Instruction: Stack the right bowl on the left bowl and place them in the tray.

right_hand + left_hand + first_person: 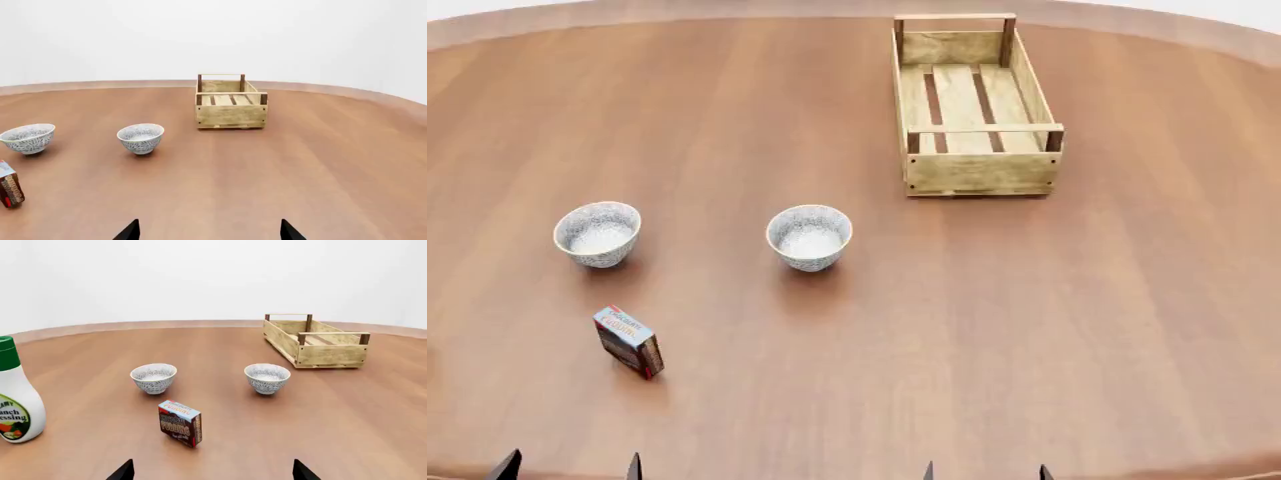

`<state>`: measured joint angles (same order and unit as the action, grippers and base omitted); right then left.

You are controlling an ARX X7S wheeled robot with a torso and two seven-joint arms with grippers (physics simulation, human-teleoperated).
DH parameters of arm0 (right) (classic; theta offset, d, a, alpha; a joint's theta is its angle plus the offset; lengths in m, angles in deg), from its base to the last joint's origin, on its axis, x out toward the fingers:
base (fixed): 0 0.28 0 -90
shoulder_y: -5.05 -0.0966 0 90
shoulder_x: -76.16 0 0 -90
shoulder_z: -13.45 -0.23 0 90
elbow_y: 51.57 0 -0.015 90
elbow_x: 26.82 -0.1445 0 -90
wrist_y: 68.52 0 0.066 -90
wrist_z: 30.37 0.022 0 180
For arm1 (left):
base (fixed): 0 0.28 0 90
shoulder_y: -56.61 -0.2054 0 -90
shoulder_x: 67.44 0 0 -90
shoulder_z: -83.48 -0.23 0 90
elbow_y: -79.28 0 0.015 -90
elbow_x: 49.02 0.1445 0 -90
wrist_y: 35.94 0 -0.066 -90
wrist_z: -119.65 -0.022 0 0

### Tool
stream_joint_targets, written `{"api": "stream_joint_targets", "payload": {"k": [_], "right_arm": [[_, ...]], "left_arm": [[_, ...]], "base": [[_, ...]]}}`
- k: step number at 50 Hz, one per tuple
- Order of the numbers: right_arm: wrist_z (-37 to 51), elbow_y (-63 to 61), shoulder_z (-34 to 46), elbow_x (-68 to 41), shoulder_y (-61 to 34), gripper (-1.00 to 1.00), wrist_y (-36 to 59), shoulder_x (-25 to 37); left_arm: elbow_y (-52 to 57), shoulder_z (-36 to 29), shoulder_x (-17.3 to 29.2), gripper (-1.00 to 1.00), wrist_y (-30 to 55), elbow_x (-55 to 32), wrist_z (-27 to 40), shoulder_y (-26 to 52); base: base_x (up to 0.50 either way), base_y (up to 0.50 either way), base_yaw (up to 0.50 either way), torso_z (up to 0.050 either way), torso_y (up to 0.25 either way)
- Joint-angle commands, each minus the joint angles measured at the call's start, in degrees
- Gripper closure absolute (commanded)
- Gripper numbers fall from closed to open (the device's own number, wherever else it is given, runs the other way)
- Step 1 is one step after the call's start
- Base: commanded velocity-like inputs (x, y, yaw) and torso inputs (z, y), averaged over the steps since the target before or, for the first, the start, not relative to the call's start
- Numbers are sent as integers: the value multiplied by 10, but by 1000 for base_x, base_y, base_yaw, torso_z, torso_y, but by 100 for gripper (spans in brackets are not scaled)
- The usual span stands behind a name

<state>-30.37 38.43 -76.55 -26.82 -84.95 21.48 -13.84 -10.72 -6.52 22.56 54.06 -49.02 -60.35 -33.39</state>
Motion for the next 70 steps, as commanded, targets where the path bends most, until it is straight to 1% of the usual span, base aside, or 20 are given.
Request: {"api": "stream_joint_targets", "payload": {"k": [1,15,18,20,21,24,29,30,31,32,38,44,46,48,50,53,56,64,66,70], "right_arm": [[8,-6,10,-12,4,-100,-8,10],[49,4,28,-26,0,-100,-8,29],[56,2,32,-26,3,-100,-8,30],[60,2,33,-29,3,-100,-12,31],[63,-4,36,-26,6,-100,-10,32],[69,-30,40,-29,13,-100,-1,33],[79,-103,44,-30,19,-100,29,40],[82,-134,44,-30,21,-100,45,42],[83,-135,44,-31,21,-100,46,43],[86,-165,44,-30,23,-100,61,46],[96,-238,44,-33,27,-100,93,54],[107,-351,43,-38,27,-100,170,64],[109,-365,44,-36,27,-100,183,67],[118,-411,44,-28,24,-100,217,71],[121,-417,43,-30,23,-100,221,71],[124,-468,47,-29,15,-100,262,77],[127,-502,53,-21,9,-100,289,84],[138,-557,63,-10,-8,-100,336,92],[143,-560,52,-21,-15,-100,359,82],[144,-562,52,-24,-15,-100,356,87]], "left_arm": [[2,-10,9,-100,-3,-9,13,-3],[-6,-35,31,-100,-5,-24,41,-3],[11,-34,33,-100,-8,-34,44,-7],[21,-34,37,-100,-31,-33,47,-13],[30,-37,39,-100,-25,-27,52,-15],[65,-38,43,-100,-13,-28,57,-25],[149,-35,54,-100,12,-39,60,-42],[181,-35,58,-100,20,-38,61,-46],[182,-36,59,-100,21,-39,62,-46],[209,-37,63,-100,31,-35,64,-48],[289,-38,77,-100,82,-43,65,-43],[379,-31,89,-100,121,-48,73,-46],[394,-30,91,-100,123,-46,77,-48],[418,-27,93,-100,137,-50,80,-49],[424,-27,94,-100,140,-51,82,-48],[466,-16,98,-100,164,-64,86,-45],[483,-8,100,-100,176,-75,88,-43],[518,-10,105,-100,201,-86,94,-39],[519,-9,107,-100,203,-89,95,-39],[526,-7,109,-100,210,-95,97,-37]], "base": [[0,0,0,0,0],[0,0,0,0,0],[0,0,0,0,0],[0,0,0,0,0],[0,0,0,0,0],[0,0,0,0,0],[0,0,0,0,0],[0,0,0,0,0],[0,0,0,0,0],[0,0,0,0,0],[0,0,0,0,0],[0,0,0,0,0],[0,0,0,0,0],[0,0,0,0,0],[0,0,0,0,0],[0,0,0,0,0],[0,0,0,0,0],[0,0,0,0,0],[0,0,0,0,0],[0,0,0,0,0]]}}
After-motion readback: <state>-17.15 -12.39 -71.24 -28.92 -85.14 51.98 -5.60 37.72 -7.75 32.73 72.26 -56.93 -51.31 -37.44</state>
